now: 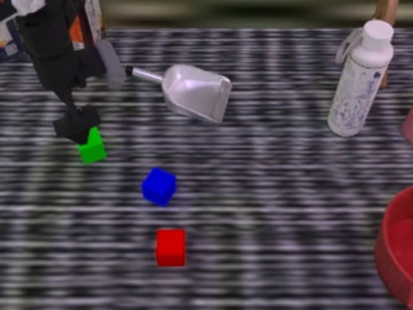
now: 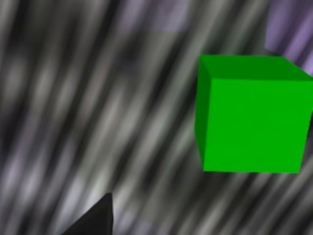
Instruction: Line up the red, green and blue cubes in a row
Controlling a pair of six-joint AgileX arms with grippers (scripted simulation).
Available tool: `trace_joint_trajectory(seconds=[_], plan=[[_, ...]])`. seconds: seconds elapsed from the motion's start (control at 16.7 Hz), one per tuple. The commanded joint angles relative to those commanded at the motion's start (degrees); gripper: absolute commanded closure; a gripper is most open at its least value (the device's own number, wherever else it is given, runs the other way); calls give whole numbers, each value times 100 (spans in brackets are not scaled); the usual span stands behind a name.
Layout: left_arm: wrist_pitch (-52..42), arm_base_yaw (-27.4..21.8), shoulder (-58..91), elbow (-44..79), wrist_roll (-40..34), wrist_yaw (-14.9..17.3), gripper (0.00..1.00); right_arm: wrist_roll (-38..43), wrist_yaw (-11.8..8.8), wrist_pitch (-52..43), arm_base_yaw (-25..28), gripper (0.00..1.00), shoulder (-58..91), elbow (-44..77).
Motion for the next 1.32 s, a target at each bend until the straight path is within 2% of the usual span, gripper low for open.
trace_joint_trajectory(seconds=[0.18, 0.54, 0.84, 1.32], plan=[[235, -17, 63, -186, 10, 2, 0, 0, 0, 0, 0, 0, 0, 0], [1446, -23, 430, -990, 8, 6, 0, 0, 0, 0, 0, 0, 0, 0], [1522, -24, 466, -1051, 11, 7, 0, 0, 0, 0, 0, 0, 0, 0], [1522, -24, 466, -1051, 11, 7, 60, 0, 0, 0, 0, 0, 0, 0]])
